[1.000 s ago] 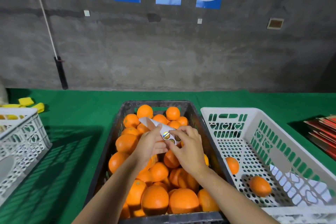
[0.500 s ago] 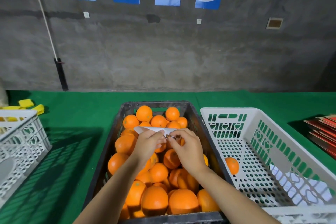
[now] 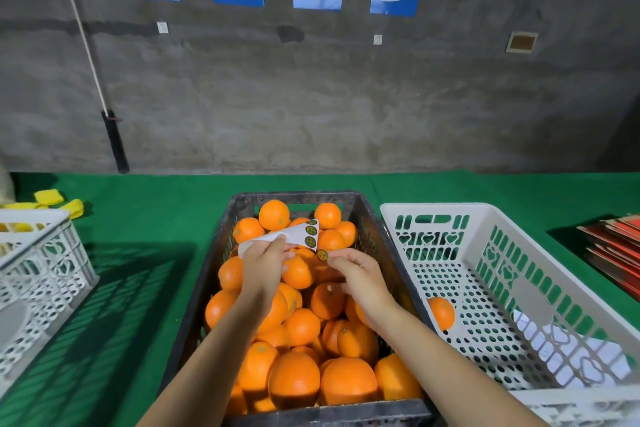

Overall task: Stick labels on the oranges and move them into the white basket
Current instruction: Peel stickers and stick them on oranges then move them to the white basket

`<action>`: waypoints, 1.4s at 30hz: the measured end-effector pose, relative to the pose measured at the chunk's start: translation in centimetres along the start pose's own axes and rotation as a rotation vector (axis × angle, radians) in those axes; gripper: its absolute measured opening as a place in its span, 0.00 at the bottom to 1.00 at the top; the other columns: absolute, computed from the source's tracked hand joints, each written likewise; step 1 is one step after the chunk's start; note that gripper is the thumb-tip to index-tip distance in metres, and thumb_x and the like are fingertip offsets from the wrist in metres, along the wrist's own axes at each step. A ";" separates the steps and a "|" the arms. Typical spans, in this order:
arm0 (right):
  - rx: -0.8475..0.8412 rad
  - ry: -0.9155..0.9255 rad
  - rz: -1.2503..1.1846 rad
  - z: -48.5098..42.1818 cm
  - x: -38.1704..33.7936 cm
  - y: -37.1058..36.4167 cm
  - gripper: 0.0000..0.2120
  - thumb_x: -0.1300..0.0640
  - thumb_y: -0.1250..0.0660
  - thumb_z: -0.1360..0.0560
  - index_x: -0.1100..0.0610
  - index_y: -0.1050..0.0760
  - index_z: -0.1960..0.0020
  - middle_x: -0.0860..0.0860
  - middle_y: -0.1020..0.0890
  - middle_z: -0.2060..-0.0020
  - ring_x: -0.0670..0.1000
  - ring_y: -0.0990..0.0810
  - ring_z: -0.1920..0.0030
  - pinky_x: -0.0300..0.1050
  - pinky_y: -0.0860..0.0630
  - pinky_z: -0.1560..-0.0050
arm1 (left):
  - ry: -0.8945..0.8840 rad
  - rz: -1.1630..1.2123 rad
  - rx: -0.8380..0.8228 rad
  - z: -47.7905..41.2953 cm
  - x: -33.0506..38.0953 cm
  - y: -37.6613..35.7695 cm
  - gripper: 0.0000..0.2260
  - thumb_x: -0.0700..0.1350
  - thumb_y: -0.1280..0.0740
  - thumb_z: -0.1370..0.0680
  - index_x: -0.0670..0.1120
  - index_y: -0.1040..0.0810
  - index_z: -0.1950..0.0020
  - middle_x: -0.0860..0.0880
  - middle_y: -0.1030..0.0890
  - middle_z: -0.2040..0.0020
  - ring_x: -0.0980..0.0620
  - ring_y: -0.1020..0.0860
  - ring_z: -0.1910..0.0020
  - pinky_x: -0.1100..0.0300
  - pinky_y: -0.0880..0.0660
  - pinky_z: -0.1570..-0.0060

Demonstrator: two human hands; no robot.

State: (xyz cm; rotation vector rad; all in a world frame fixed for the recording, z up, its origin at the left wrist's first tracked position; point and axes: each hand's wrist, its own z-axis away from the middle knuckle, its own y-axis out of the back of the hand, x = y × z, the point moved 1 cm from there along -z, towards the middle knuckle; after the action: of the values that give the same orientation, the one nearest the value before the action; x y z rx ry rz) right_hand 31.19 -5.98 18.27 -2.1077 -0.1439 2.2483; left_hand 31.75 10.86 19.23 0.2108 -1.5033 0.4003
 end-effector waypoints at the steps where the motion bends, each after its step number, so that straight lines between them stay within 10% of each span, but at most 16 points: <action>1: -0.042 -0.029 -0.025 0.0 0.0 -0.2 0.06 0.62 0.32 0.23 0.57 0.17 0.48 0.56 0.16 0.53 0.53 0.17 0.52 0.47 0.19 0.59 | -0.007 -0.004 0.004 0.0 0.0 0.0 0.09 0.47 0.36 0.17 0.48 0.19 0.54 0.49 0.15 0.57 0.52 0.17 0.53 0.59 0.24 0.56; 6: -0.201 -0.234 -0.096 -0.1 0.4 -0.7 0.13 0.64 0.34 0.22 0.56 0.23 0.39 0.57 0.17 0.51 0.53 0.16 0.57 0.48 0.19 0.62 | -0.073 0.013 0.088 0.1 0.1 0.2 0.12 0.48 0.36 0.18 0.49 0.21 0.60 0.54 0.18 0.67 0.58 0.22 0.67 0.65 0.28 0.66; 13: -0.205 -0.066 0.435 -2.5 1.0 -2.2 0.06 0.57 0.32 0.20 0.51 0.20 0.55 0.45 0.19 0.58 0.43 0.21 0.56 0.32 0.26 0.59 | -0.125 0.008 0.088 -0.1 0.3 0.1 0.14 0.46 0.36 0.17 0.49 0.21 0.62 0.55 0.19 0.68 0.60 0.21 0.67 0.65 0.27 0.64; 19: -0.074 0.132 0.793 -4.8 2.6 -3.8 0.07 0.55 0.32 0.21 0.54 0.19 0.57 0.53 0.17 0.49 0.53 0.21 0.44 0.51 0.24 0.41 | -0.131 0.012 0.074 -0.4 0.1 -0.1 0.14 0.46 0.36 0.17 0.43 0.23 0.62 0.48 0.23 0.64 0.58 0.25 0.68 0.67 0.30 0.67; 33: 0.006 0.356 0.800 -5.0 4.4 -2.9 0.05 0.54 0.30 0.22 0.54 0.19 0.49 0.49 0.15 0.54 0.51 0.18 0.52 0.52 0.23 0.53 | -0.273 -0.222 0.032 0.0 -0.1 -0.4 0.24 0.47 0.36 0.18 0.49 0.40 0.72 0.56 0.38 0.78 0.58 0.40 0.77 0.67 0.42 0.75; 37: 0.014 0.238 0.648 -5.4 3.9 -2.7 0.21 0.54 0.24 0.26 0.54 0.27 0.37 0.51 0.17 0.53 0.51 0.19 0.52 0.51 0.22 0.51 | -0.280 -0.240 0.008 0.2 -0.4 -0.4 0.24 0.48 0.37 0.17 0.50 0.40 0.73 0.56 0.38 0.79 0.58 0.40 0.78 0.68 0.43 0.78; 42: -0.033 0.140 0.632 -6.1 4.0 -3.1 0.10 0.57 0.29 0.22 0.54 0.21 0.42 0.51 0.21 0.47 0.53 0.22 0.43 0.46 0.25 0.43 | -0.282 -0.240 0.032 -0.1 -0.7 -0.3 0.21 0.51 0.37 0.18 0.47 0.36 0.69 0.55 0.35 0.75 0.59 0.37 0.75 0.66 0.40 0.73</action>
State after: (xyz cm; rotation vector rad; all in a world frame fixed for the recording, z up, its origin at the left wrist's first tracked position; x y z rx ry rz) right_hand 36.92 -2.29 14.22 -2.5924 0.5741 2.3705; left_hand 31.99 10.52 18.59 0.4836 -1.7245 0.2069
